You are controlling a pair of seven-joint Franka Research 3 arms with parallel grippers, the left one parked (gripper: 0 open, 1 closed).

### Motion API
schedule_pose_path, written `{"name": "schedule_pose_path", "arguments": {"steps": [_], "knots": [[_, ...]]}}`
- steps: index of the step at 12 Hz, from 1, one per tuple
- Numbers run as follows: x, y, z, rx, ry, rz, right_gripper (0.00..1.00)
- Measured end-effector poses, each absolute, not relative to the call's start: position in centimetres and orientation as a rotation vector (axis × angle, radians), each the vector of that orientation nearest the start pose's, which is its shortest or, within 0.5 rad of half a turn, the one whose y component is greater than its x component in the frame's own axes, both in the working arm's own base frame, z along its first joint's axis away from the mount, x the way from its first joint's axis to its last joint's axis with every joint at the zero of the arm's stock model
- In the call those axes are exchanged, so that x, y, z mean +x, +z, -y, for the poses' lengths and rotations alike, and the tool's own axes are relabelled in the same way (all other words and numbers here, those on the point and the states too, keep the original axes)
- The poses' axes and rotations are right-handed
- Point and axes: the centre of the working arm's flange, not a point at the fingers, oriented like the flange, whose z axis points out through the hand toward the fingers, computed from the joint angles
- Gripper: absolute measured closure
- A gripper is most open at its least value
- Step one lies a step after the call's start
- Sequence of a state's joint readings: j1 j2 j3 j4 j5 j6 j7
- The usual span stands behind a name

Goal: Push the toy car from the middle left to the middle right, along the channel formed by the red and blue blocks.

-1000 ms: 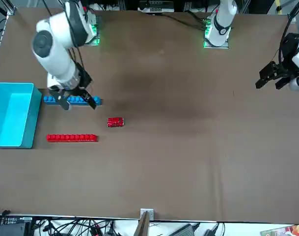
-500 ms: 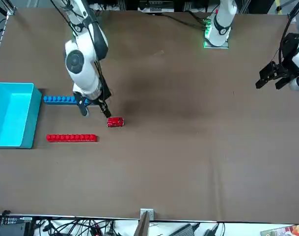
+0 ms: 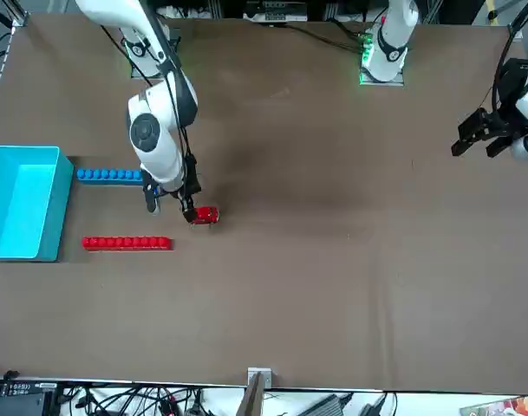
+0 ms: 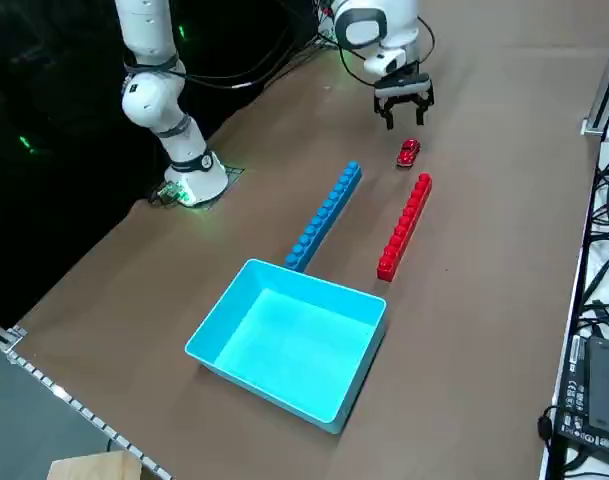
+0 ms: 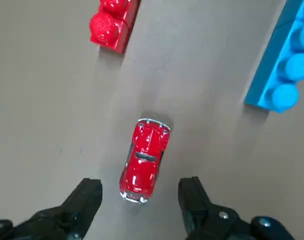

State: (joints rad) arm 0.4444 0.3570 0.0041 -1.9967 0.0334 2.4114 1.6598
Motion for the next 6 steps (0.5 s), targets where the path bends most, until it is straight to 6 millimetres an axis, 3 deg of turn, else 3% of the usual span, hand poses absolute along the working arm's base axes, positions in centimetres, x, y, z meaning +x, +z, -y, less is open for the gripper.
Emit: {"name": "schedule_pose_path", "arguments": {"steps": [2, 3, 4, 6], "knots": [[55.5, 27.0, -26.4, -2.469, -0.018, -1.83, 0.07], [55.5, 26.4, -26.4, -2.463, -0.017, -1.842, 0.14], [55.5, 25.9, -26.4, -2.457, -0.014, -1.856, 0.26], [55.6, 25.1, -26.4, -2.444, -0.014, -1.875, 0.3]]}}
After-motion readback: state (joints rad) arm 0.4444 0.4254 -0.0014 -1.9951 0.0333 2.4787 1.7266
